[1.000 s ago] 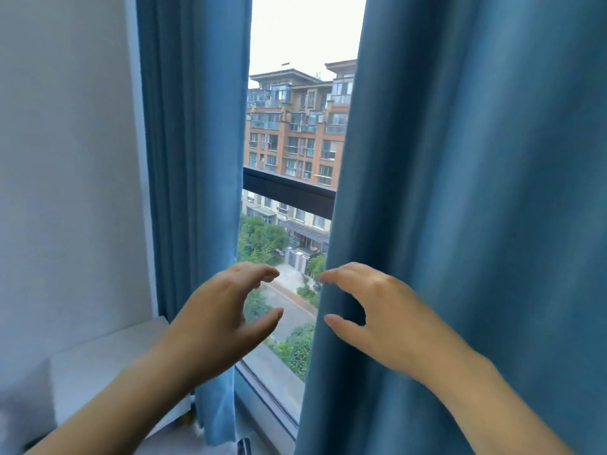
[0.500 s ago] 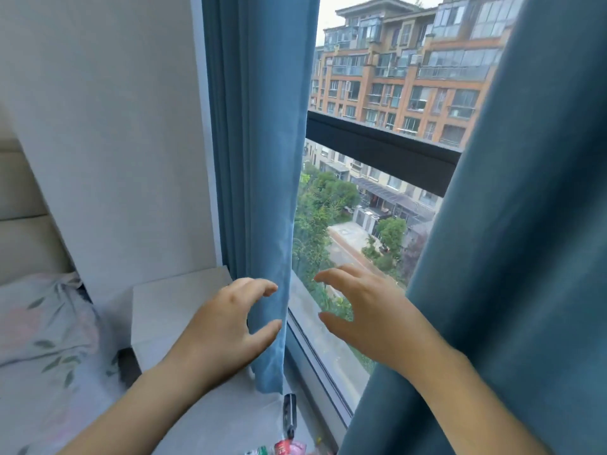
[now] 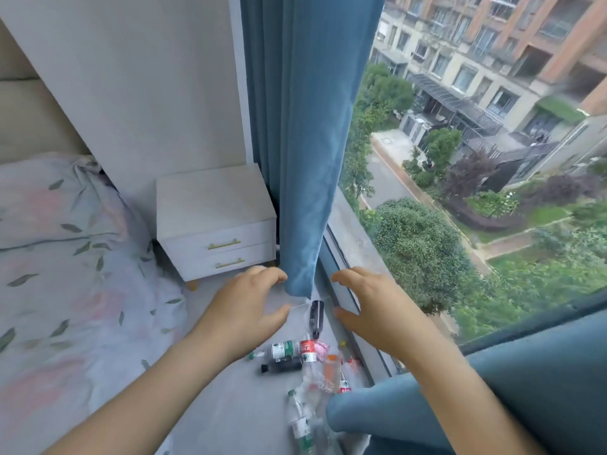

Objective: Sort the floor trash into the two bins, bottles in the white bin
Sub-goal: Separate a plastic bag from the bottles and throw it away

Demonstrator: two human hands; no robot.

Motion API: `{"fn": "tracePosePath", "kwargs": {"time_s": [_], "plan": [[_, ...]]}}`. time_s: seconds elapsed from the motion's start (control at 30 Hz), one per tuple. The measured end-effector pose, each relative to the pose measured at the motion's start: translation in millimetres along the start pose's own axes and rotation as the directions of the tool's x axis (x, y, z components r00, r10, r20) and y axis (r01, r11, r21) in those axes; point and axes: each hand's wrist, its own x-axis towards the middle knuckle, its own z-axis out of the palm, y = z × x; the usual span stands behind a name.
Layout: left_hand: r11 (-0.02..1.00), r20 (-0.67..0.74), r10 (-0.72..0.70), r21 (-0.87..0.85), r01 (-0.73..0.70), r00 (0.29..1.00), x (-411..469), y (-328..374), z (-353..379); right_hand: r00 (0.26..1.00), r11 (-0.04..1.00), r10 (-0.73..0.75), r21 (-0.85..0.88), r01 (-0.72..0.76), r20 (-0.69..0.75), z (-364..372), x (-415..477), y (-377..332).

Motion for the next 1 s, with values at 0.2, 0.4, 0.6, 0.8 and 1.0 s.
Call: {"fn": "tracePosePath", "kwargs": {"time_s": [0.2, 0.4, 0.6, 0.8, 1.0], "plan": [[0.999, 0.110, -0.042, 0.012, 0.041, 0.993, 35.8, -74.3, 101.1, 0.994, 0.996, 0.068, 0.048, -0.073, 0.089, 125.6, 47.4, 43.0], [0.996, 0.216, -0.087, 0.027, 0.083, 0.972, 65.0, -167.3, 236.9, 0.979, 0.985, 0.134, 0.089, -0.149, 0.155, 279.1, 92.8, 96.2], [0.993, 0.298, -0.116, 0.069, 0.100, 0.948, 94.8, -264.3, 381.8, 0.974, 0.983, 0.151, 0.080, -0.166, 0.168, 432.1, 147.6, 148.1], [0.983, 0.352, -0.078, 0.181, 0.014, 0.933, 128.1, -353.7, 511.8, 0.977, 0.989, 0.128, 0.051, -0.138, 0.169, 574.8, 203.9, 198.8], [0.955, 0.365, -0.029, 0.285, -0.082, 0.931, 153.9, -417.1, 589.2, 0.984, 0.995, 0.092, -0.041, -0.086, 0.155, 662.0, 241.0, 235.3]]}}
